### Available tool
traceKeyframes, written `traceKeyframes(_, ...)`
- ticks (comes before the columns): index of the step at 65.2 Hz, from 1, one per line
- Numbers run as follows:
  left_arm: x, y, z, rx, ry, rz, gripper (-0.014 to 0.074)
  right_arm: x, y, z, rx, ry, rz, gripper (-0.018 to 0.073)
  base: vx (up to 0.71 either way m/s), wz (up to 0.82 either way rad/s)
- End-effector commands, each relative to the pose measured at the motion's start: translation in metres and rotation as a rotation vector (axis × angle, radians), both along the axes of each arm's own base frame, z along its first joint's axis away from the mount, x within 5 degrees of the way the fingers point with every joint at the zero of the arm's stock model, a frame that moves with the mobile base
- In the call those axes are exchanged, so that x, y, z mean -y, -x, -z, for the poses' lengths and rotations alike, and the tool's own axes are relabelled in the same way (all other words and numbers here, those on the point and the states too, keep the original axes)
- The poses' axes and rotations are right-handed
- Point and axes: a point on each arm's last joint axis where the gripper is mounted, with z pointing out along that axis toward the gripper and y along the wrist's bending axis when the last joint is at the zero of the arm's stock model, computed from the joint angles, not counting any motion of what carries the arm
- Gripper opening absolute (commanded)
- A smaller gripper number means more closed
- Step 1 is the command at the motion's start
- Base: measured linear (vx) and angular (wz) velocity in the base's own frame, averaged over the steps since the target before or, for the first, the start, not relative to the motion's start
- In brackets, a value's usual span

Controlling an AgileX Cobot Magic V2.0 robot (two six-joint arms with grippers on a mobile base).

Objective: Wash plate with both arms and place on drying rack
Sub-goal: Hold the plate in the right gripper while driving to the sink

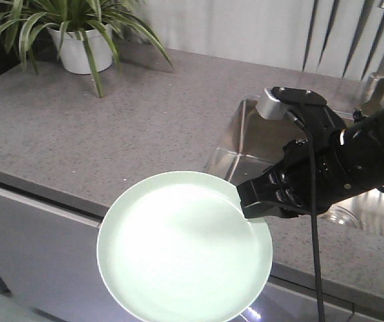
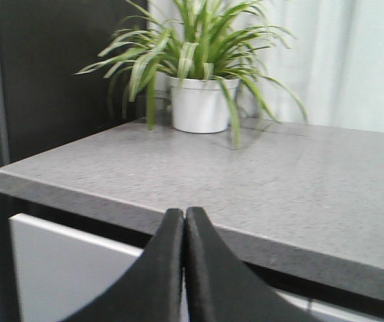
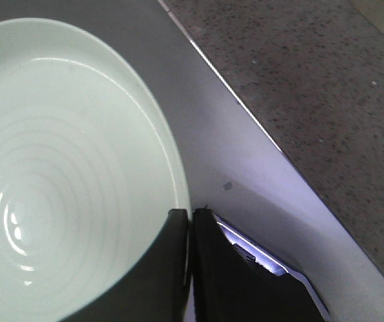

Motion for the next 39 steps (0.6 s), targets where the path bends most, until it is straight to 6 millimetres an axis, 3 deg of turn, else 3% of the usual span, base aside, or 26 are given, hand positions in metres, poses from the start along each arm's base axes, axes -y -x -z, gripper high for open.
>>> traceKeyframes(1,0.0005,0.0029,-0.0147,0.109,0.003,0.007,-0.0006,-0.0001,0.0031,-0.0176,0.068,-0.059,0.012,-0.0008,0.01,-0.44)
traceKeyframes(39,0.0005,0.0029,-0.0147,0.109,0.003,0.007,-0.0006,-0.0001,0.0031,-0.0176,0.068,-0.059,0.012,-0.0008,0.01,-0.43)
